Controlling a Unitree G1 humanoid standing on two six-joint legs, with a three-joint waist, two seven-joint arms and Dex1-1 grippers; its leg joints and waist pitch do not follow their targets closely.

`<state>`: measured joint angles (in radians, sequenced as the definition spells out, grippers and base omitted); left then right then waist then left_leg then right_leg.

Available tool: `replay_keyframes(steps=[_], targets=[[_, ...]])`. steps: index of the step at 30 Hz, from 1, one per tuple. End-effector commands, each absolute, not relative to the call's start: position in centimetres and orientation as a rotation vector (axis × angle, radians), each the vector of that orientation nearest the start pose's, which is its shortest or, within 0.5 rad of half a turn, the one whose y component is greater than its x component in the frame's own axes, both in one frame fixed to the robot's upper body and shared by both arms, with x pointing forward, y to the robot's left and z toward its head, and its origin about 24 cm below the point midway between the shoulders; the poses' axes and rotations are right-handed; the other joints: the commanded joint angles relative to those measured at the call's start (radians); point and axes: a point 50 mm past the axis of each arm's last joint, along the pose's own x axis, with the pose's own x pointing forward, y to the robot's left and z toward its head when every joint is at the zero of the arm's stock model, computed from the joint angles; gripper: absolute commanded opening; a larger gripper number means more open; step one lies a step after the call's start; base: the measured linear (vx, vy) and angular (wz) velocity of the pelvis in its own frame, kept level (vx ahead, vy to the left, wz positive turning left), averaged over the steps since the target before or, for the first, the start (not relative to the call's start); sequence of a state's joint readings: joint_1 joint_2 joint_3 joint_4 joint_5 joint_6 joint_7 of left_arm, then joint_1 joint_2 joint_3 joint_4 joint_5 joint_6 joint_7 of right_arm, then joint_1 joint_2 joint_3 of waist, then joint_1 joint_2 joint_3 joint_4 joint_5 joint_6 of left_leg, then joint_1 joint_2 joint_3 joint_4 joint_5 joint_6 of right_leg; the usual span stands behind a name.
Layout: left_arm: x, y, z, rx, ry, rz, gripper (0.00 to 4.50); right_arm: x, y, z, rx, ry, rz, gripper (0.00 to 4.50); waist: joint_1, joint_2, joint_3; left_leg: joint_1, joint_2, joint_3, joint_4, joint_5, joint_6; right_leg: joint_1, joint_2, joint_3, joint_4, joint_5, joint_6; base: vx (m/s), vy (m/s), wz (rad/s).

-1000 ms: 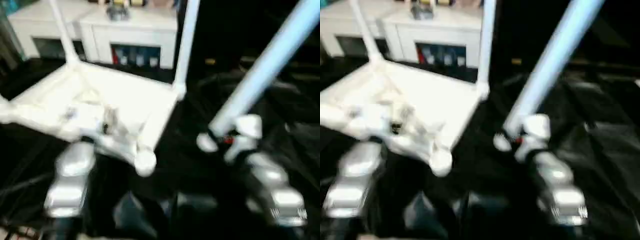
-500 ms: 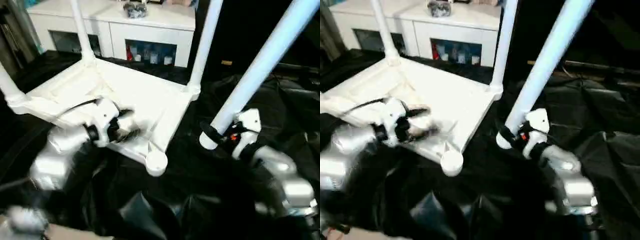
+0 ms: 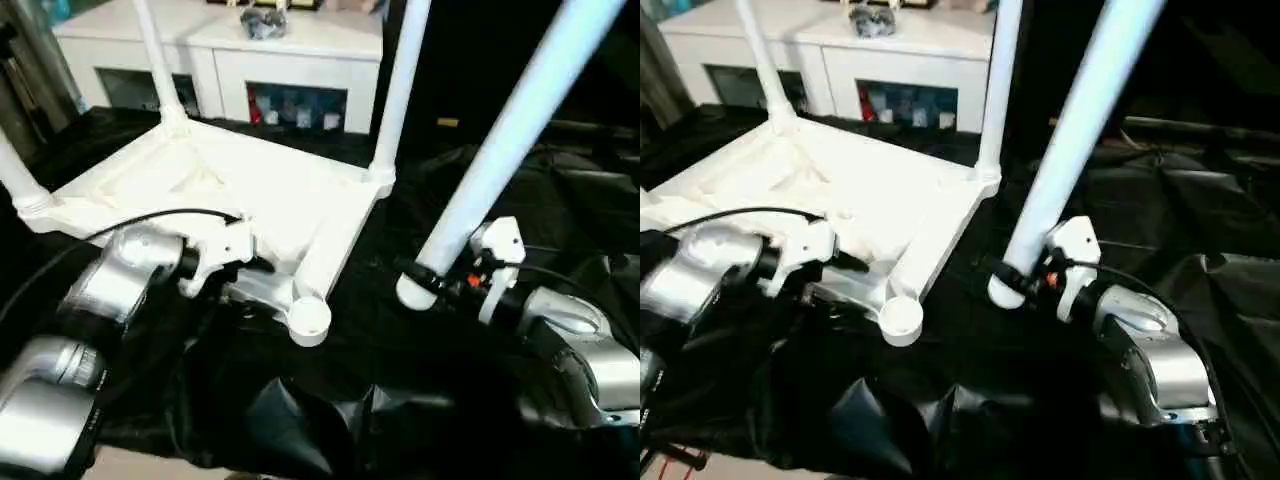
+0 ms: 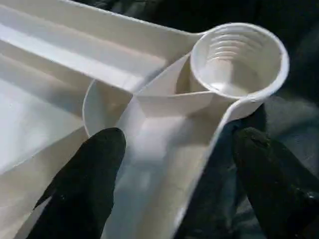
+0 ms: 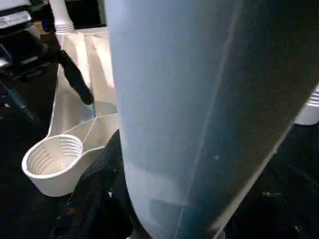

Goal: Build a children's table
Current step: Insert table leg to table base

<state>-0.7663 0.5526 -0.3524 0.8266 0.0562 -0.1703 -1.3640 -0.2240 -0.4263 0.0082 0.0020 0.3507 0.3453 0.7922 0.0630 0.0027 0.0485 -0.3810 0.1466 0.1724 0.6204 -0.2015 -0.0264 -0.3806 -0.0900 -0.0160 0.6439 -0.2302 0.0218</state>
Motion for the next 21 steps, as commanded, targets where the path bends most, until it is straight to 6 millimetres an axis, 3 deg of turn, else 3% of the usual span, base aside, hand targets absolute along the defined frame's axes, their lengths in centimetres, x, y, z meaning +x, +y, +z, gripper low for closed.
replay_keyframes(steps=[1, 2, 5, 6, 7, 8, 9, 10, 12, 15, 16, 19, 21], targets=[[33.6, 18.7, 8.1, 0.737, 0.537, -1.440, 3.36, 27.4, -17.8, 8.9, -0.049, 0.157, 0.855, 1.90, 0.006, 0.013, -0.073, 0.018, 0.066, -0.025, -0.075, -0.084, 0.044, 0.043, -0.058, 0.026, -0.059, 0.173, -0.316, 0.000, 0.000, 0.00], [33.6, 18.8, 8.0, 0.755, 0.558, -1.448, 3.36, 27.3, -17.8, 8.9, -0.051, 0.160, 0.857, 1.90, 0.006, 0.018, -0.074, 0.018, 0.067, -0.025, -0.073, -0.070, 0.057, 0.042, -0.059, 0.025, -0.055, 0.207, -0.328, 0.000, 0.000, 0.00], [33.8, 18.9, 8.0, 0.789, 0.594, -1.462, 3.06, 27.1, -17.9, 8.8, -0.056, 0.165, 0.861, 1.90, 0.006, 0.014, -0.070, 0.018, 0.070, -0.023, -0.076, -0.114, 0.062, 0.043, -0.061, 0.024, -0.061, 0.170, -0.341, 0.000, 0.000, 0.00], [33.9, 18.9, 8.1, 0.791, 0.600, -1.471, 2.99, 27.1, -17.9, 8.8, -0.057, 0.167, 0.863, 1.90, 0.008, 0.040, -0.069, 0.022, 0.070, -0.026, -0.076, -0.129, 0.053, 0.040, -0.061, 0.024, -0.060, 0.153, -0.343, 0.000, 0.000, 0.00], [34.0, 18.9, 8.1, 0.790, 0.604, -1.478, 2.93, 27.0, -17.9, 8.8, -0.057, 0.168, 0.864, 1.90, 0.004, 0.026, -0.067, 0.024, 0.075, -0.024, -0.082, -0.166, 0.039, 0.042, -0.060, 0.024, -0.065, 0.125, -0.346, 0.000, 0.000, 0.00], [34.1, 18.9, 8.1, 0.793, 0.608, -1.486, 2.93, 26.9, -17.9, 8.7, -0.060, 0.170, 0.866, 1.90, 0.006, 0.031, -0.066, 0.022, 0.073, -0.024, -0.081, -0.170, 0.035, 0.043, -0.061, 0.024, -0.065, 0.117, -0.350, 0.000, 0.000, 0.00], [34.1, 18.9, 8.2, 0.799, 0.617, -1.493, 2.85, 26.8, -17.9, 8.7, -0.064, 0.173, 0.866, 1.90, 0.005, 0.027, -0.064, 0.023, 0.073, -0.022, -0.082, -0.177, 0.036, 0.042, -0.061, 0.025, -0.068, 0.109, -0.350, 0.000, 0.000, 0.00], [34.2, 18.8, 8.2, 0.804, 0.627, -1.497, 2.74, 26.7, -17.9, 8.6, -0.067, 0.175, 0.864, 1.90, 0.004, 0.035, -0.062, 0.022, 0.073, -0.023, -0.084, -0.191, 0.030, 0.043, -0.063, 0.026, -0.071, 0.086, -0.350, 0.000, 0.000, 0.00], [34.3, 18.8, 8.3, 0.803, 0.628, -1.497, 2.55, 26.6, -17.8, 8.6, -0.066, 0.174, 0.864, 1.90, 0.007, 0.031, -0.061, 0.021, 0.074, -0.022, -0.084, -0.199, 0.027, 0.045, -0.066, 0.028, -0.073, 0.060, -0.353, 0.000, 0.000, 0.00], [34.4, 18.7, 8.3, 0.798, 0.653, -1.506, 2.41, 26.4, -17.8, 8.4, -0.068, 0.179, 0.860, 1.90, 0.010, 0.045, -0.063, 0.020, 0.073, -0.022, -0.081, -0.178, 0.034, 0.045, -0.066, 0.028, -0.073, 0.064, -0.350, 0.000, 0.000, 0.00], [34.5, 18.7, 8.2, 0.792, 0.660, -1.505, 2.16, 26.3, -17.7, 8.3, -0.070, 0.181, 0.859, 1.90, 0.008, 0.042, -0.063, 0.017, 0.073, -0.022, -0.081, -0.169, 0.039, 0.047, -0.065, 0.027, -0.072, 0.070, -0.347, 0.000, 0.000, 0.00], [34.5, 18.8, 8.1, 0.791, 0.678, -1.505, 2.08, 26.2, -17.7, 8.2, -0.072, 0.184, 0.858, 1.90, 0.006, 0.047, -0.063, 0.016, 0.073, -0.023, -0.081, -0.164, 0.043, 0.046, -0.066, 0.026, -0.073, 0.065, -0.347, 0.000, 0.000, 0.00], [34.5, 18.8, 8.1, 0.784, 0.678, -1.503, 1.76, 26.1, -17.6, 8.1, -0.074, 0.187, 0.859, 1.90, 0.004, 0.046, -0.063, 0.017, 0.073, -0.023, -0.081, -0.168, 0.046, 0.045, -0.064, 0.026, -0.073, 0.066, -0.349, 0.000, 0.000, 0.00]])
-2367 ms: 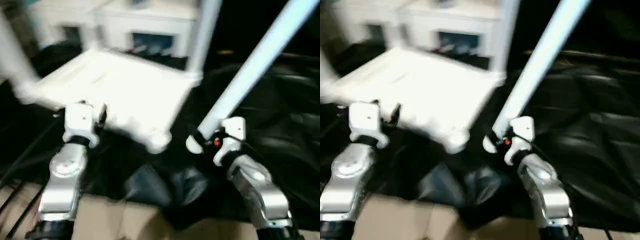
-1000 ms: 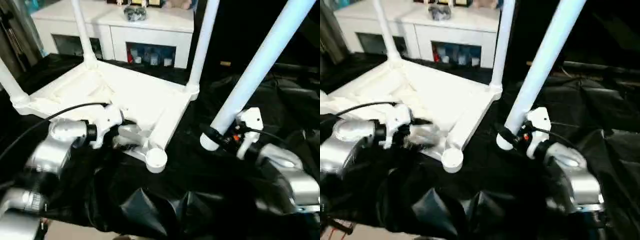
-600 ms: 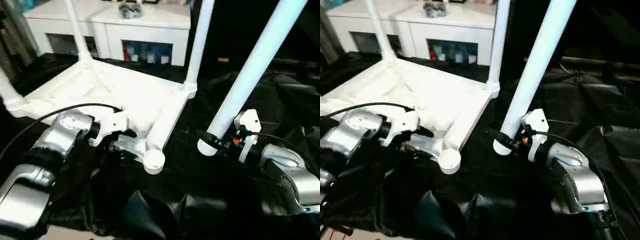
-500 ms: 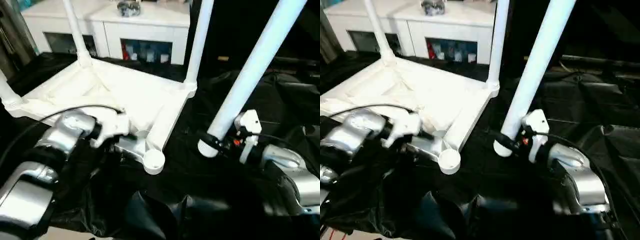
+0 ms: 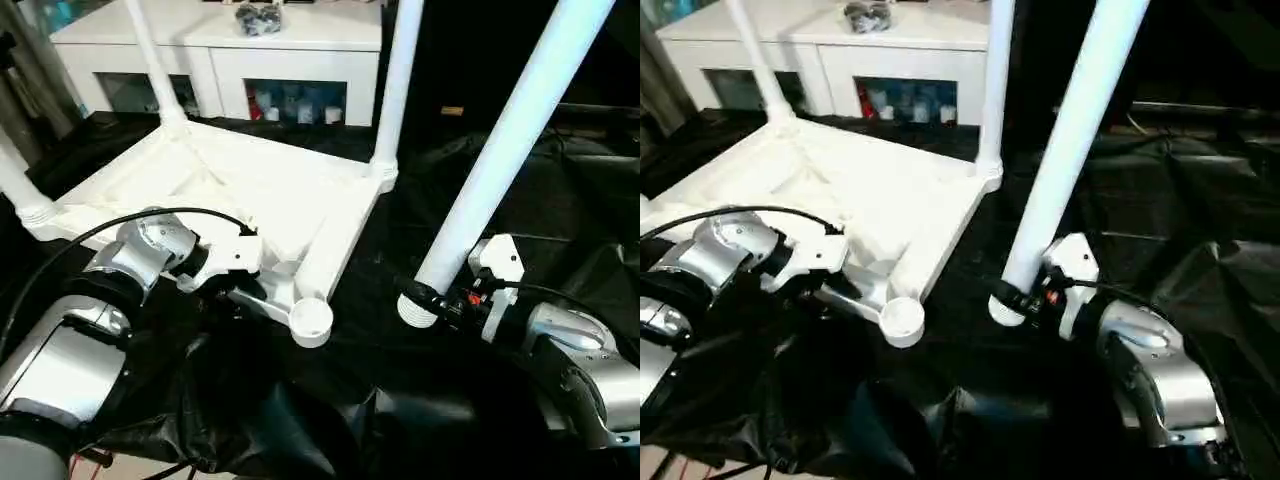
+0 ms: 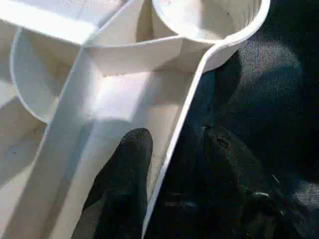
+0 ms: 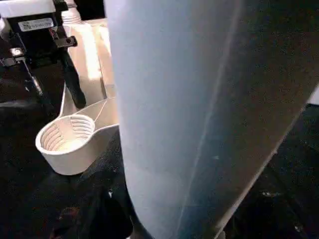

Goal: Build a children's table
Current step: Insert table leg to table base

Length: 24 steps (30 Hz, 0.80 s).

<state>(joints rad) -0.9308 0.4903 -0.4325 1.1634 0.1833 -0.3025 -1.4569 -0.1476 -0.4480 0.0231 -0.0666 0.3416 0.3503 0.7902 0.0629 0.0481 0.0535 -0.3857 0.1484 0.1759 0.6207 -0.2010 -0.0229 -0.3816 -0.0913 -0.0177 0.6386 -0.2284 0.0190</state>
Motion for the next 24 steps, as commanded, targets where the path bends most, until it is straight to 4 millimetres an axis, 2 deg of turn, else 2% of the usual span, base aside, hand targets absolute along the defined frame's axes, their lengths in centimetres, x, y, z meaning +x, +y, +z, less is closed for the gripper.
replay_keyframes(steps=[1, 4, 6, 8, 9, 10, 13, 14, 15, 18, 19, 20, 22, 23, 24], targets=[[34.5, 18.8, 8.1, 0.779, 0.680, -1.502, 1.66, 26.1, -17.5, 8.0, -0.075, 0.189, 0.863, 1.90, 0.004, 0.002, -0.068, 0.022, 0.072, -0.027, -0.083, -0.171, 0.042, 0.046, -0.064, 0.028, -0.068, 0.065, -0.348, 0.000, 0.000, 0.00], [34.5, 18.8, 8.0, 0.775, 0.685, -1.501, 1.61, 26.1, -17.3, 8.1, -0.074, 0.189, 0.868, 1.90, 0.004, 0.002, -0.068, 0.023, 0.074, -0.027, -0.084, -0.175, 0.045, 0.044, -0.064, 0.027, -0.068, 0.066, -0.351, 0.000, 0.000, 0.00], [34.5, 18.8, 7.9, 0.765, 0.684, -1.498, 1.38, 26.1, -17.3, 8.1, -0.073, 0.188, 0.869, 1.90, 0.003, 0.002, -0.067, 0.023, 0.074, -0.026, -0.084, -0.178, 0.045, 0.045, -0.064, 0.028, -0.068, 0.066, -0.352, 0.000, 0.000, 0.00], [34.6, 18.4, 7.8, 0.657, 0.679, -1.483, 1.21, 26.1, -17.2, 8.1, -0.073, 0.189, 0.870, 1.90, 0.003, -0.006, -0.067, 0.022, 0.073, -0.024, -0.083, -0.169, 0.051, 0.045, -0.065, 0.029, -0.069, 0.067, -0.355, 0.000, 0.000, 0.00], [34.6, 18.1, 7.8, 0.599, 0.679, -1.484, 1.17, 26.1, -17.2, 8.1, -0.073, 0.190, 0.871, 1.90, 0.004, -0.004, -0.066, 0.023, 0.073, -0.023, -0.083, -0.167, 0.051, 0.044, -0.066, 0.028, -0.068, 0.065, -0.358, 0.000, 0.000, 0.00], [34.6, 18.0, 7.7, 0.572, 0.683, -1.478, 1.07, 26.1, -17.2, 8.0, -0.072, 0.189, 0.871, 1.90, 0.005, -0.010, -0.065, 0.022, 0.074, -0.022, -0.083, -0.166, 0.053, 0.043, -0.067, 0.029, -0.071, 0.053, -0.361, 0.000, 0.000, 0.00], [34.5, 17.9, 7.2, 0.543, 0.711, -1.454, 0.77, 26.3, -17.1, 8.1, -0.050, 0.181, 0.860, 1.90, 0.006, -0.007, -0.064, 0.022, 0.074, -0.024, -0.084, -0.169, 0.059, 0.042, -0.068, 0.030, -0.073, 0.030, -0.355, 0.000, 0.000, 0.00], [34.3, 17.8, 6.8, 0.534, 0.726, -1.449, 0.74, 26.4, -17.0, 8.1, -0.043, 0.177, 0.852, 1.90, 0.004, -0.027, -0.064, 0.019, 0.075, -0.023, -0.086, -0.169, 0.063, 0.044, -0.067, 0.030, -0.076, 0.022, -0.349, 0.000, 0.000, 0.00], [34.2, 17.7, 6.5, 0.523, 0.728, -1.451, 0.67, 26.5, -17.0, 8.1, -0.039, 0.176, 0.845, 1.90, 0.007, -0.019, -0.064, 0.019, 0.076, -0.025, -0.085, -0.159, 0.063, 0.044, -0.071, 0.030, -0.072, 0.021, -0.349, 0.000, 0.000, 0.00], [33.9, 17.0, 5.7, 0.467, 0.717, -1.433, 0.54, 27.0, -17.0, 7.8, -0.029, 0.184, 0.806, 1.90, -0.002, -0.018, -0.063, 0.015, 0.075, -0.026, -0.086, -0.147, 0.071, 0.044, -0.069, 0.028, -0.073, 0.023, -0.346, 0.000, 0.000, 0.00], [33.7, 16.7, 5.3, 0.453, 0.714, -1.425, 0.47, 27.2, -16.9, 7.7, -0.030, 0.189, 0.787, 1.90, -0.003, -0.026, -0.064, 0.017, 0.075, -0.024, -0.084, -0.140, 0.077, 0.044, -0.071, 0.028, -0.072, 0.025, -0.349, 0.000, 0.000, 0.00], [33.5, 16.6, 4.8, 0.467, 0.730, -1.410, 0.47, 27.4, -16.8, 7.5, -0.030, 0.196, 0.780, 1.90, -0.006, -0.040, -0.064, 0.015, 0.076, -0.021, -0.085, -0.130, 0.085, 0.043, -0.069, 0.028, -0.075, 0.025, -0.348, 0.000, 0.000, 0.00], [33.1, 16.2, 4.0, 0.502, 0.753, -1.382, 0.34, 27.6, -16.7, 7.3, -0.034, 0.208, 0.771, 1.90, -0.003, -0.030, -0.063, 0.015, 0.075, -0.021, -0.083, -0.116, 0.096, 0.041, -0.070, 0.029, -0.075, 0.015, -0.343, 0.000, 0.000, 0.00], [33.1, 15.9, 3.8, 0.496, 0.747, -1.358, 0.30, 27.7, -16.6, 7.3, -0.034, 0.210, 0.769, 1.90, -0.002, -0.029, -0.065, 0.018, 0.078, -0.021, -0.083, -0.116, 0.095, 0.040, -0.070, 0.028, -0.074, 0.014, -0.343, 0.000, 0.000, 0.00], [33.2, 15.5, 3.7, 0.484, 0.736, -1.327, 0.26, 27.8, -16.6, 7.2, -0.030, 0.213, 0.763, 1.90, -0.005, -0.030, -0.062, 0.016, 0.076, -0.021, -0.084, -0.120, 0.097, 0.040, -0.068, 0.028, -0.076, 0.004, -0.338, 0.000, 0.000, 0.00]])
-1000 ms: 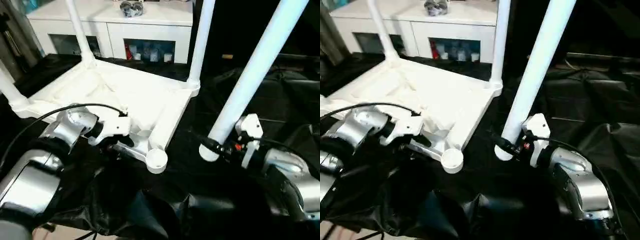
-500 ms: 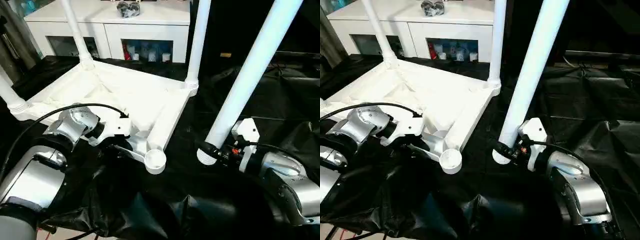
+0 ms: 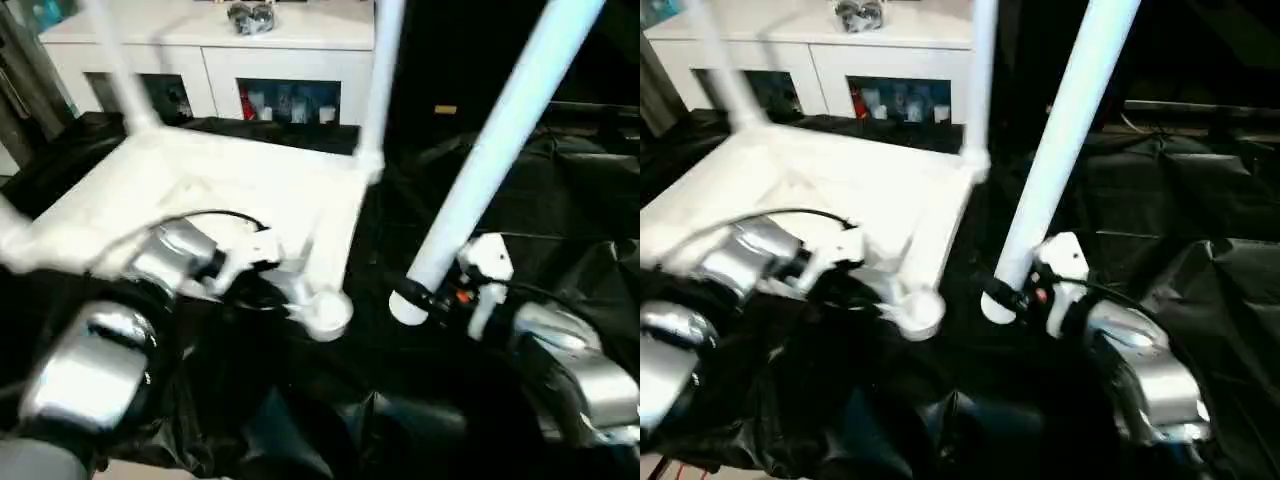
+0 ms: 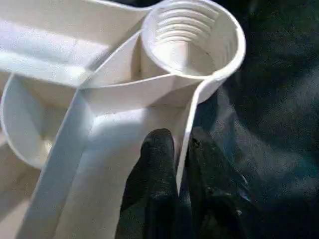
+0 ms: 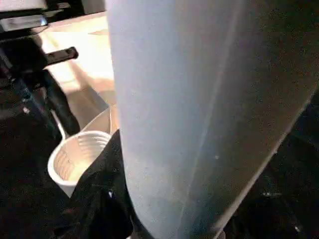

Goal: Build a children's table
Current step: Insert table leg to table base

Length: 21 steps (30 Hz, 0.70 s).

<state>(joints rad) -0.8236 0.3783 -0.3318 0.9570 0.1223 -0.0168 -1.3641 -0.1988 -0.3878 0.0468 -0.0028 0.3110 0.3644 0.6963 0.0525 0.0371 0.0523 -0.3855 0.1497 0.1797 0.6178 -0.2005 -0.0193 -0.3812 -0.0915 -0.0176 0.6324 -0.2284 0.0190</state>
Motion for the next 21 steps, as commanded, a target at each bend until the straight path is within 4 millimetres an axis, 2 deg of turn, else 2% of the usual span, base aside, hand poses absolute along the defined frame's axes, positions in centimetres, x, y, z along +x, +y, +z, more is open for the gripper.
replay_keyframes(steps=[1, 3, 4, 6, 8, 9, 11, 13, 14, 21], targets=[[33.2, 15.3, 3.6, 0.476, 0.731, -1.307, 0.26, 27.8, -16.5, 7.2, -0.027, 0.214, 0.759, 1.90, 0.007, -0.026, -0.061, 0.016, 0.075, -0.024, -0.080, -0.121, 0.093, 0.040, -0.070, 0.028, -0.069, -0.013, -0.334, 0.000, 0.000, 0.00], [33.4, 14.5, 3.7, 0.434, 0.701, -1.262, 0.14, 28.1, -16.4, 7.2, -0.011, 0.215, 0.742, 1.90, 0.007, -0.023, -0.059, 0.017, 0.075, -0.024, -0.083, -0.131, 0.088, 0.037, -0.066, 0.029, -0.073, -0.033, -0.325, 0.000, 0.000, 0.00], [33.3, 14.0, 3.7, 0.418, 0.681, -1.265, 0.11, 28.2, -16.4, 7.2, -0.003, 0.215, 0.737, 1.90, 0.006, -0.035, -0.059, 0.016, 0.075, -0.024, -0.084, -0.134, 0.086, 0.038, -0.067, 0.028, -0.074, -0.042, -0.322, 0.000, 0.000, 0.00], [33.1, 12.9, 4.0, 0.387, 0.630, -1.274, 0.05, 28.3, -16.3, 7.2, 0.000, 0.218, 0.733, 1.90, 0.005, -0.031, -0.060, 0.015, 0.077, -0.025, -0.085, -0.131, 0.082, 0.038, -0.069, 0.029, -0.073, -0.053, -0.318, 0.000, 0.000, 0.00], [32.9, 12.1, 4.2, 0.379, 0.583, -1.269, 0.02, 28.4, -16.2, 7.1, -0.003, 0.220, 0.733, 1.90, 0.005, -0.037, -0.061, 0.015, 0.077, -0.025, -0.084, -0.122, 0.087, 0.038, -0.066, 0.029, -0.072, -0.026, -0.314, 0.000, 0.000, 0.00], [32.7, 11.5, 4.3, 0.378, 0.543, -1.264, 0.02, 28.4, -16.2, 7.2, -0.002, 0.220, 0.736, 1.90, 0.005, -0.036, -0.062, 0.016, 0.076, -0.024, -0.084, -0.120, 0.088, 0.037, -0.066, 0.029, -0.072, -0.019, -0.314, 0.000, 0.000, 0.00], [32.4, 11.2, 4.4, 0.384, 0.520, -1.265, 0.02, 28.5, -16.1, 7.2, -0.002, 0.221, 0.737, 1.90, 0.005, -0.038, -0.061, 0.016, 0.078, -0.024, -0.083, -0.110, 0.094, 0.037, -0.066, 0.029, -0.071, 0.008, -0.314, 0.000, 0.000, 0.00], [32.1, 10.9, 4.5, 0.430, 0.465, -1.299, 0.02, 28.6, -16.1, 7.2, -0.003, 0.221, 0.738, 1.90, 0.006, -0.044, -0.059, 0.015, 0.076, -0.024, -0.084, -0.122, 0.094, 0.036, -0.064, 0.029, -0.075, -0.012, -0.305, 0.000, 0.000, 0.00], [31.9, 10.8, 4.5, 0.444, 0.445, -1.310, 0.29, 28.6, -16.1, 7.3, -0.003, 0.220, 0.738, 1.90, 0.006, -0.044, -0.058, 0.015, 0.076, -0.024, -0.086, -0.132, 0.089, 0.036, -0.065, 0.030, -0.077, -0.029, -0.296, 0.000, 0.000, 0.00], [32.5, 12.0, 5.2, 0.503, 0.387, -1.208, 0.76, 28.8, -16.1, 7.4, -0.007, 0.216, 0.742, 1.90, 0.005, -0.044, -0.056, 0.016, 0.077, -0.025, -0.091, -0.153, 0.062, 0.032, -0.062, 0.030, -0.078, -0.058, -0.278, 0.000, 0.000, 0.00]])
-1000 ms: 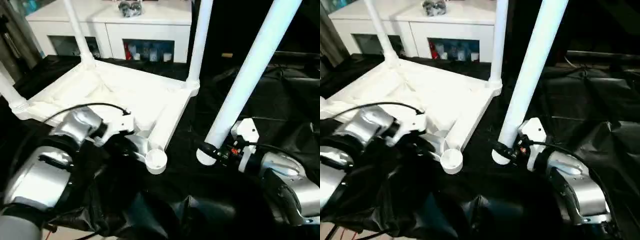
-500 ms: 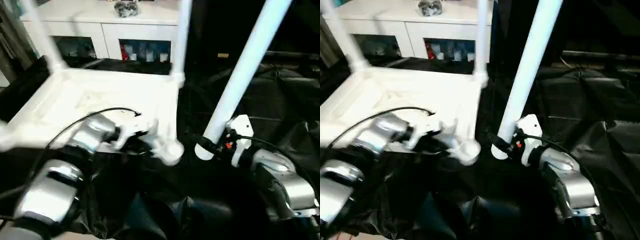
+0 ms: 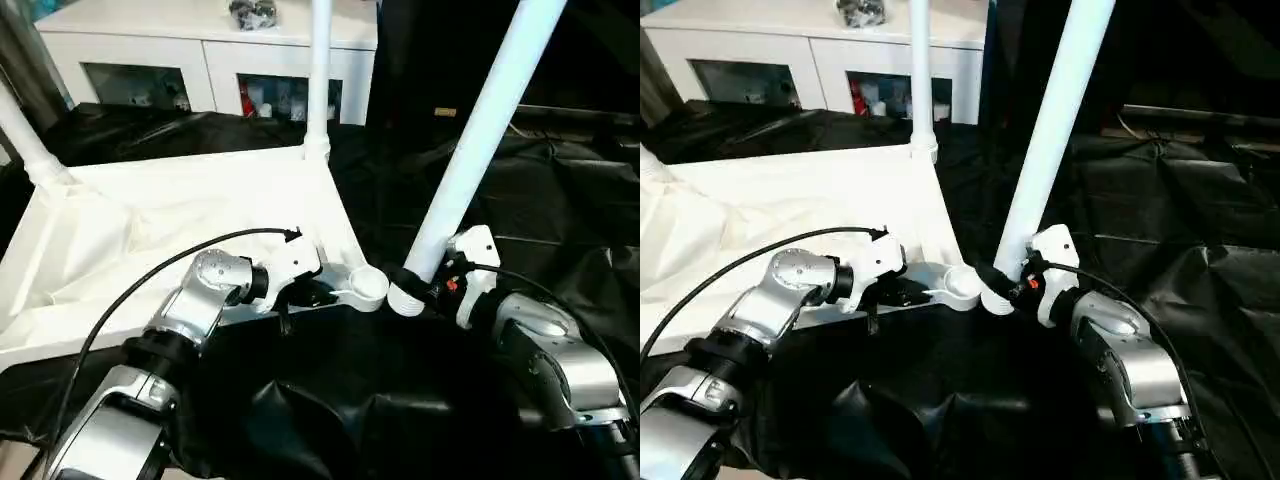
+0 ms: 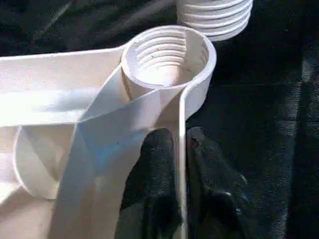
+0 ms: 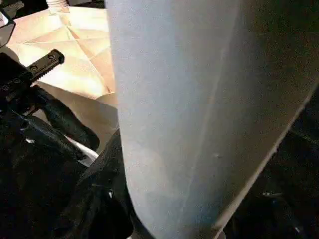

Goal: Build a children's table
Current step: Insert table leg to table base

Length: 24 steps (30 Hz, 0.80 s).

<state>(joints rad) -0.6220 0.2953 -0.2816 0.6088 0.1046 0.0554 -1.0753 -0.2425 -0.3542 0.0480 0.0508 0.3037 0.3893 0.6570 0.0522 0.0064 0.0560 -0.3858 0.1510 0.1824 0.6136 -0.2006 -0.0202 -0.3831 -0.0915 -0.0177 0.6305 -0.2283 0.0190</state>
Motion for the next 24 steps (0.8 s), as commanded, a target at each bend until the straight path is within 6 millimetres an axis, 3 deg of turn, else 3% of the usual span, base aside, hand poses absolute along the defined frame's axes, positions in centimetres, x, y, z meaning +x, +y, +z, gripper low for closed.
replay_keyframes(steps=[1, 7, 15, 17, 19, 22, 24], targets=[[32.5, 12.4, 5.2, 0.506, 0.397, -1.197, 0.76, 28.8, -16.0, 7.4, -0.008, 0.216, 0.745, 1.90, 0.005, -0.013, -0.060, 0.018, 0.076, -0.028, -0.088, -0.155, 0.060, 0.034, -0.063, 0.030, -0.076, -0.058, -0.278, 0.000, 0.000, 0.00], [32.1, 14.2, 4.7, 0.506, 0.454, -1.198, 0.76, 28.8, -15.8, 7.4, -0.014, 0.219, 0.763, 1.90, 0.000, -0.018, -0.060, 0.017, 0.074, -0.026, -0.085, -0.131, 0.066, 0.034, -0.062, 0.031, -0.072, -0.033, -0.279, 0.000, 0.000, 0.00], [31.7, 15.3, 4.5, 0.490, 0.484, -1.196, 0.76, 29.0, -15.7, 7.6, -0.018, 0.213, 0.776, 1.90, -0.007, -0.020, -0.057, 0.017, 0.074, -0.025, -0.089, -0.158, 0.055, 0.032, -0.062, 0.032, -0.075, -0.074, -0.277, 0.000, 0.000, 0.00], [31.6, 15.5, 4.6, 0.474, 0.493, -1.205, 0.41, 29.2, -15.5, 7.9, -0.010, 0.200, 0.783, 1.90, -0.007, -0.019, -0.057, 0.018, 0.075, -0.026, -0.089, -0.158, 0.050, 0.031, -0.063, 0.032, -0.075, -0.079, -0.277, 0.000, 0.000, 0.00], [31.4, 15.7, 4.5, 0.460, 0.509, -1.218, 0.38, 29.3, -15.3, 8.2, 0.002, 0.190, 0.797, 1.90, -0.009, -0.019, -0.059, 0.018, 0.075, -0.026, -0.089, -0.145, 0.052, 0.032, -0.062, 0.032, -0.072, -0.057, -0.279, 0.000, 0.000, 0.00], [31.0, 16.0, 4.3, 0.454, 0.537, -1.240, 0.06, 29.5, -15.0, 8.5, 0.011, 0.182, 0.821, 1.90, -0.009, -0.022, -0.062, 0.017, 0.073, -0.024, -0.083, -0.101, 0.074, 0.034, -0.061, 0.031, -0.066, 0.011, -0.292, 0.000, 0.000, 0.00], [30.8, 16.0, 4.2, 0.444, 0.556, -1.251, 0.00, 29.9, -14.5, 8.7, 0.018, 0.179, 0.846, 1.89, -0.009, -0.023, -0.061, 0.017, 0.072, -0.022, -0.083, -0.096, 0.080, 0.034, -0.062, 0.030, -0.066, 0.010, -0.299, 0.000, 0.000, 0.00]])
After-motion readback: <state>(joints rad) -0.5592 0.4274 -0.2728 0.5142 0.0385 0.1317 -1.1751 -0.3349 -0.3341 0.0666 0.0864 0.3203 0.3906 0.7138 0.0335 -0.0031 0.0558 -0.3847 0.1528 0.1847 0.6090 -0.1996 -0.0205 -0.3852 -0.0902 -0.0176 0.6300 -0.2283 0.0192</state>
